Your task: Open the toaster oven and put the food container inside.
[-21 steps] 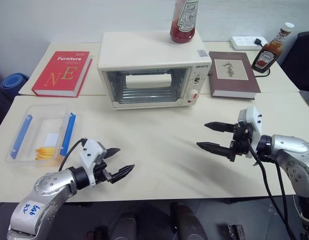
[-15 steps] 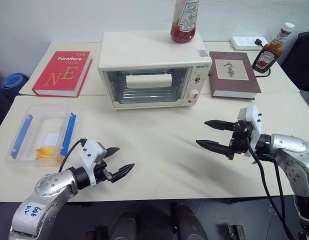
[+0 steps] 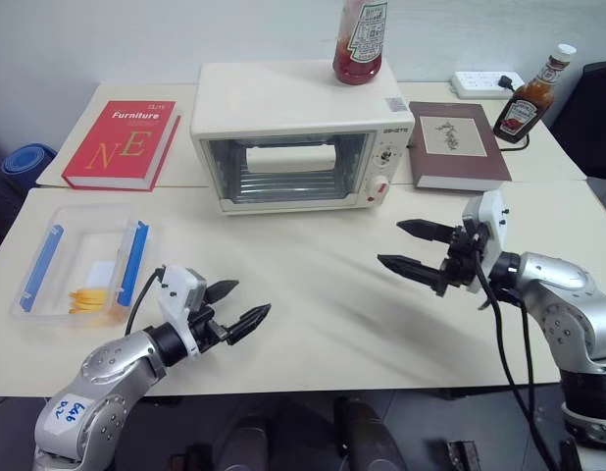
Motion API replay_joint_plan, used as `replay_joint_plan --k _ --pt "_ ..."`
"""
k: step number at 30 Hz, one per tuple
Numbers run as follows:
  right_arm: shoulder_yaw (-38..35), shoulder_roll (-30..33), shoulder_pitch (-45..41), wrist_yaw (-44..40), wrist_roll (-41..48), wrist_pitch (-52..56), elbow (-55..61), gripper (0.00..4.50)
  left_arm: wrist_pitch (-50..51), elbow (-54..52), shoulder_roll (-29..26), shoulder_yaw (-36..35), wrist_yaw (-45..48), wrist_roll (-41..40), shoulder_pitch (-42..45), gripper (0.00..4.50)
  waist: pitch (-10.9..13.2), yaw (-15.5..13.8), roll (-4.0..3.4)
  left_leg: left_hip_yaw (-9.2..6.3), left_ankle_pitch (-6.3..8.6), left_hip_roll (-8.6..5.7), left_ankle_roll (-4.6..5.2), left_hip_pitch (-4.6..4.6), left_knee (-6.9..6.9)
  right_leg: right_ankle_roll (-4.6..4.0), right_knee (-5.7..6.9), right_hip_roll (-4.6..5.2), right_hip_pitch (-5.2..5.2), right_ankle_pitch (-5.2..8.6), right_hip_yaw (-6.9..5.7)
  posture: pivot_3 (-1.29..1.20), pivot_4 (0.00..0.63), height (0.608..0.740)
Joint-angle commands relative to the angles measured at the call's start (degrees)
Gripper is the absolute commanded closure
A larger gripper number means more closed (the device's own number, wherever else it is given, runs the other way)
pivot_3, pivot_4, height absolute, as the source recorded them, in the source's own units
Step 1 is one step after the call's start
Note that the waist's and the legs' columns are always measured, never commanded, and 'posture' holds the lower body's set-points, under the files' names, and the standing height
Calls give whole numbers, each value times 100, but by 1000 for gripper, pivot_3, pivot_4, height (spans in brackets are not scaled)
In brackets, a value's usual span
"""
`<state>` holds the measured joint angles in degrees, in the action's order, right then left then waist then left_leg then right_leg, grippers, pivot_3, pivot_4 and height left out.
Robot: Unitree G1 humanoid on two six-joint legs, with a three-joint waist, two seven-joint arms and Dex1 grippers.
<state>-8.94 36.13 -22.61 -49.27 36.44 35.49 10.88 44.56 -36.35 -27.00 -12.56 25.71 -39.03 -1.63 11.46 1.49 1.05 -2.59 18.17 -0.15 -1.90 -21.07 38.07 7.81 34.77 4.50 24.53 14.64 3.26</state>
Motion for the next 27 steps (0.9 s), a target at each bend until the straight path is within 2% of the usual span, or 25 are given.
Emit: replay_joint_plan --k 1,4,7,17,22,27 --pt "-35 -295 -480 370 -26 -15 -410 61 236 3 195 -314 -387 -690 713 0 0 -1 0 -1 -1 -1 -1 -1 2 -1 1 0 1 -2 -1 0 150 740" --pt "-100 -722 -1067 678 68 85 -944 61 527 103 147 -585 -607 -1344 1400 0 0 2 0 -2 -3 -2 -4 -3 5 1 5 0 3 -4 0 0 150 740" --pt "74 -965 -1474 611 -45 -6 -1273 61 701 201 -214 -763 -531 -1657 1759 0 0 25 -1 -1 -4 0 -7 -9 -1 1 6 -1 13 -4 -1 0 150 740" --pt "693 -1525 -2702 110 -662 -674 -2498 61 497 640 -1527 -568 622 -1381 2133 0 1 32 -2 7 -8 2 -14 -15 -10 0 2 -5 21 -3 0 0 150 740" --pt "806 -1609 -2952 -182 -793 -845 -2752 61 261 726 -1652 -485 815 -1176 2195 0 1 32 -2 6 -8 3 -14 -16 -14 0 6 -4 21 -3 -1 0 150 740" --pt "1025 -1495 -2664 -826 -572 -652 -1952 61 73 968 -1600 -376 715 -879 2422 0 2 27 -3 5 -8 3 -15 -20 -14 0 11 -3 25 -3 -2 0 150 740"
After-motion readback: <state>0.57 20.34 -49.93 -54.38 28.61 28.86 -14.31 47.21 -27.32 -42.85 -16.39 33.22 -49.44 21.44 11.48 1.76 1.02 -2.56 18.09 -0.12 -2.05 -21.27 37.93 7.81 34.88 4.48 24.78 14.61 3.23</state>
